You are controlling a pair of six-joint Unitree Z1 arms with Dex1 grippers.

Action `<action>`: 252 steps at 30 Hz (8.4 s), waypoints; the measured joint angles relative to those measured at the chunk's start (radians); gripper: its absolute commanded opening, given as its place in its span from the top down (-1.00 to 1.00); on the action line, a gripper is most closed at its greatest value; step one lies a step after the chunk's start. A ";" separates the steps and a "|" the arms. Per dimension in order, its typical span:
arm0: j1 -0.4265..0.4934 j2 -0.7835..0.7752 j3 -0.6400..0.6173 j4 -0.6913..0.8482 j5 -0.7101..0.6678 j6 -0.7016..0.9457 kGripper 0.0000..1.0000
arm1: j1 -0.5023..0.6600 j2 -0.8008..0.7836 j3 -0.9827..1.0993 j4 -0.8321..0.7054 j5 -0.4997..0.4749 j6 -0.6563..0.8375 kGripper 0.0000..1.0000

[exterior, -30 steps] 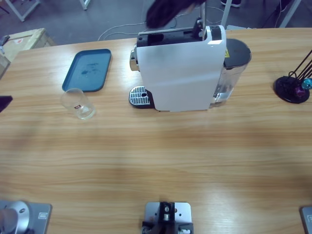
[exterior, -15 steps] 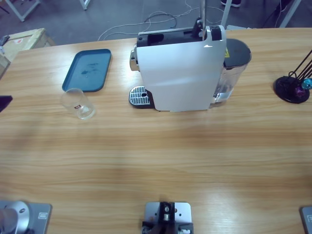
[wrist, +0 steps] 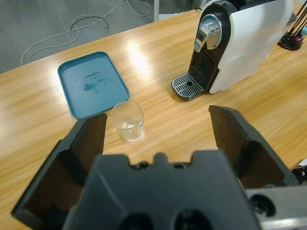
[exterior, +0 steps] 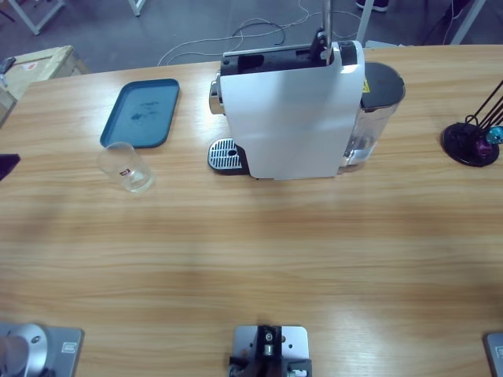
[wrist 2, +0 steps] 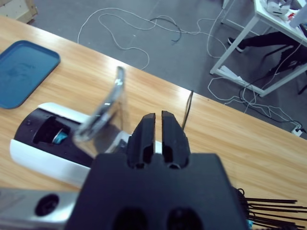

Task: Pour coffee

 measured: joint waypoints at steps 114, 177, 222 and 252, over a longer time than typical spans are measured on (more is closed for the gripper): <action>0.008 0.905 0.266 -0.748 0.386 -0.328 -0.96 | -0.057 -0.649 0.265 0.467 0.535 0.056 -1.00; 0.060 1.116 0.010 -0.849 -0.355 0.217 -0.97 | -0.057 -0.865 0.389 0.544 0.531 0.066 -1.00; 0.099 0.093 0.191 -0.253 -0.248 0.091 -0.43 | -0.257 0.137 -0.393 0.638 0.536 -0.101 1.00; 0.099 0.093 0.213 -0.280 -0.242 0.090 -0.43 | -0.258 0.234 -0.508 0.702 0.534 -0.101 1.00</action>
